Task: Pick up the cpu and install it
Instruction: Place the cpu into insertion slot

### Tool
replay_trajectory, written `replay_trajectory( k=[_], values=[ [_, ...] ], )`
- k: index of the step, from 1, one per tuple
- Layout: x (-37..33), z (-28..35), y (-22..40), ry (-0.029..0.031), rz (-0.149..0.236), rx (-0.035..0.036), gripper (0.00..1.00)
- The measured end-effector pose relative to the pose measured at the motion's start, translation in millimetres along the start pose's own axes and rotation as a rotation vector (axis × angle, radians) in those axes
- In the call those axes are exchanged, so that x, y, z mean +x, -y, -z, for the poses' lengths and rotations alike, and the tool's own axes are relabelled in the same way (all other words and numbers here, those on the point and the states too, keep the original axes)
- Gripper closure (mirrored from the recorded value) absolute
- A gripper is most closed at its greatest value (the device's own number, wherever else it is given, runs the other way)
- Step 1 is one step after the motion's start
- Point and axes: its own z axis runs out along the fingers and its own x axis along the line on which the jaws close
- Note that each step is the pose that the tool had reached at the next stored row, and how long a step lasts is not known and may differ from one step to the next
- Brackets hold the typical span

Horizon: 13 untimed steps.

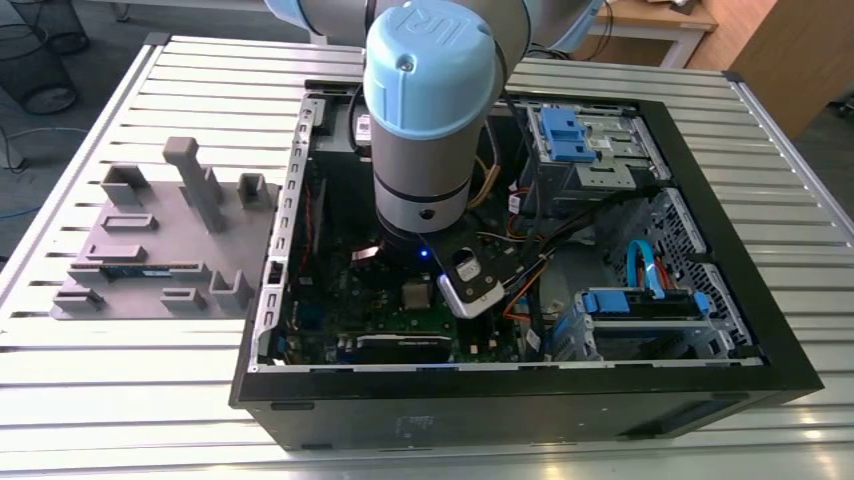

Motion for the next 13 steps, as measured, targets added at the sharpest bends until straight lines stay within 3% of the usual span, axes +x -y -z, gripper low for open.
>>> replay_trajectory(
  k=[13],
  values=[
    [0.0, -0.4, -0.1, 0.0002, 0.000, -0.0003, 0.58]
  ],
)
